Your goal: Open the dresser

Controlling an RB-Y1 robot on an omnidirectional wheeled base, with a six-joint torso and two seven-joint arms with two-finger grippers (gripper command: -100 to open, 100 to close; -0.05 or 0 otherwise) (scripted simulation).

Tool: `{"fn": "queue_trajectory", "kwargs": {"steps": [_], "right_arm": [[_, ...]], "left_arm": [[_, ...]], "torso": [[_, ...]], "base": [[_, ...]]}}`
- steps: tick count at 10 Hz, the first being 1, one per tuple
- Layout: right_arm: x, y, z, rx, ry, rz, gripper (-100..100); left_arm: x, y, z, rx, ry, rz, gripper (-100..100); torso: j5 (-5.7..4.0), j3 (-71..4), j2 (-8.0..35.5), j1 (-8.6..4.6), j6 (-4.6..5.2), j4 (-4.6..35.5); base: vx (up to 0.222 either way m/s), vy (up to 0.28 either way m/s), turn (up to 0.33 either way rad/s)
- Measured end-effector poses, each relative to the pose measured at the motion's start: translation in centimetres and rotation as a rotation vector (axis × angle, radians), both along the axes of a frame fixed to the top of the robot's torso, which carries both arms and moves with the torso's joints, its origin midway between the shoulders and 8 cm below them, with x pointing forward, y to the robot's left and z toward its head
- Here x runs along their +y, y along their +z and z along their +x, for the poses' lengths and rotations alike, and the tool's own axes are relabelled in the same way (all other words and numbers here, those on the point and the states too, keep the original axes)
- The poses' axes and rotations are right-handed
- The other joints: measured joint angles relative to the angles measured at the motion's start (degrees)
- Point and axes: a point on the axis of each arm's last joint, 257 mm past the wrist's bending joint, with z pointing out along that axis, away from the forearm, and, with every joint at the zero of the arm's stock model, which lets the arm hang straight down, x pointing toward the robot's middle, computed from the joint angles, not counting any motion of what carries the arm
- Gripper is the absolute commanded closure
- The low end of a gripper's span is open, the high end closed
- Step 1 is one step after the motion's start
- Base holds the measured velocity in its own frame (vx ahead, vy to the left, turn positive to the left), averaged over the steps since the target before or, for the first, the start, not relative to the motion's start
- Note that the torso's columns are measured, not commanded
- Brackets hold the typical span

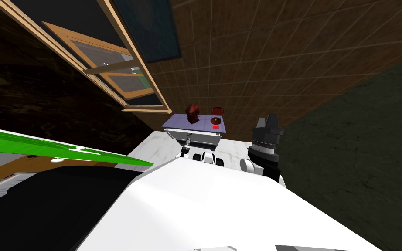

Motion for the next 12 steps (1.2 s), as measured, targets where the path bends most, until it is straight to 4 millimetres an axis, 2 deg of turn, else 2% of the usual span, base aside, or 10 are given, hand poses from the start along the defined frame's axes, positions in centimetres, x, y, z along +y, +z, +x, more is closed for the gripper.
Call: {"fn": "queue_trajectory", "kwargs": {"steps": [3, 7, 8, 12], "right_arm": [[0.0, 0.0, 0.0, 0.000, 0.000, 0.000, 0], [0.0, 0.0, 0.0, 0.000, 0.000, 0.000, 0], [0.0, 0.0, 0.0, 0.000, 0.000, 0.000, 0], [0.0, 0.0, 0.0, 0.000, 0.000, 0.000, 0]], "left_arm": [[0.3, 0.2, 1.2, 0.018, -0.006, 0.001, 100], [0.3, 0.1, 1.1, 0.021, -0.014, 0.000, 100], [0.4, 0.1, 1.0, 0.021, -0.016, 0.002, -100], [1.0, 1.8, 4.2, 0.021, -0.021, 0.001, -100]], "torso": [[-0.20, -0.17, -0.22, -0.18, 0.05, 0.21], [-0.08, -0.06, -0.10, -0.03, 0.03, 0.10], [-0.15, -0.13, -0.19, -0.16, 0.06, 0.16], [0.02, -0.40, -0.66, 0.09, 0.07, -0.11]], "base": [[-0.164, -0.030, 0.030], [-0.179, -0.010, 0.027], [-0.152, -0.024, 0.021], [-0.061, -0.013, 0.004]]}}
